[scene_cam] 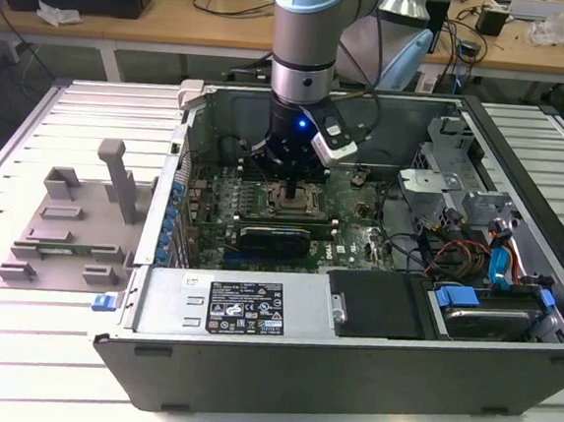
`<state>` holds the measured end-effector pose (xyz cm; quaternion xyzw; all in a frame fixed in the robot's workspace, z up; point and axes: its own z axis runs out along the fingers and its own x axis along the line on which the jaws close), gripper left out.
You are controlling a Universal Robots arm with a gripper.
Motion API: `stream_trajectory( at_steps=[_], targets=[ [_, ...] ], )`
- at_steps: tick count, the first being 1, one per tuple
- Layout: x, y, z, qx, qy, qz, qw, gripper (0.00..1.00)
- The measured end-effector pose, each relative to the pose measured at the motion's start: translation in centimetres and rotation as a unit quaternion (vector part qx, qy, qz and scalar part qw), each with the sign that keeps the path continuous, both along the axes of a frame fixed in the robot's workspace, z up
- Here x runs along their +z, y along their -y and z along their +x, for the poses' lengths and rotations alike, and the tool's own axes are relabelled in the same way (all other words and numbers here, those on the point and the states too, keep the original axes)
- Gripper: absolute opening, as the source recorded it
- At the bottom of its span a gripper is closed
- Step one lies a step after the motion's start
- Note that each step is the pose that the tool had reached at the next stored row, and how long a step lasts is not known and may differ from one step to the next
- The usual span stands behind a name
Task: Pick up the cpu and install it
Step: 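Close the cpu cover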
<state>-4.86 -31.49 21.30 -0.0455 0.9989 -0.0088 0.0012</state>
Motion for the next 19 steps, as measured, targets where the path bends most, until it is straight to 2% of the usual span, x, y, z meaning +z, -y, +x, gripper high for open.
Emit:
stream_trajectory(
  at_steps=[3, 8, 19],
  targets=[
    [-0.11, 0.0, -0.8, 0.0, 0.0001, 0.0001, 1.0, 0.11],
    [-0.49, 0.0, -1.5, 0.0, 0.0, 0.0, 1.0, 0.11],
    [-0.82, 0.0, -2.1, 0.0, 0.0001, 0.0001, 1.0, 0.11]
  ],
)
